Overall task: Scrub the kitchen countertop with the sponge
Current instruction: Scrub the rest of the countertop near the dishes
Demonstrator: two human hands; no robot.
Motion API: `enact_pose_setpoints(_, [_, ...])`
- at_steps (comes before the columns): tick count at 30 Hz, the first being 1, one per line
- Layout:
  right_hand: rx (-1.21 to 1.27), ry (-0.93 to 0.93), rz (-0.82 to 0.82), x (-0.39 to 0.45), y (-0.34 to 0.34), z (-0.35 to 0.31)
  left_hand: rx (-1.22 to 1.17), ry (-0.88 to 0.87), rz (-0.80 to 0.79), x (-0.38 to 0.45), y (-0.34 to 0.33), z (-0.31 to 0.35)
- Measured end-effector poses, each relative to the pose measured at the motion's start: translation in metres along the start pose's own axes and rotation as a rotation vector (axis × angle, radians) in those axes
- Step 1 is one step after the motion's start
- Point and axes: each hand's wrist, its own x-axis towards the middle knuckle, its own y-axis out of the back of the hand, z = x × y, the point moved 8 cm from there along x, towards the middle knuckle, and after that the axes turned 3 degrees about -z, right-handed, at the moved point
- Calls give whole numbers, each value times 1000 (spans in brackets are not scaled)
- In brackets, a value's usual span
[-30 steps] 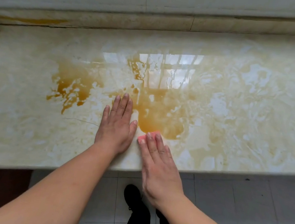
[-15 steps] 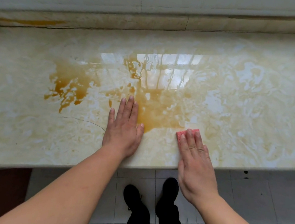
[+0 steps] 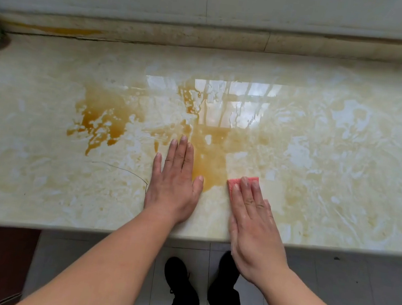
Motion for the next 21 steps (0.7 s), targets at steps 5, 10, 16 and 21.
enact_pose_setpoints(5, [26, -44, -56, 58, 8, -3, 8, 2, 3, 1, -1, 1])
enact_pose_setpoints(10, [50, -42, -31, 68, 13, -7, 6, 1, 22, 1, -1, 0])
enact_pose_setpoints(16, [9, -31, -43, 49, 7, -2, 0, 8, 32, 3, -1, 0])
enact_pose_setpoints(21, [41, -73, -57, 74, 12, -7, -10, 1, 26, 2, 0, 0])
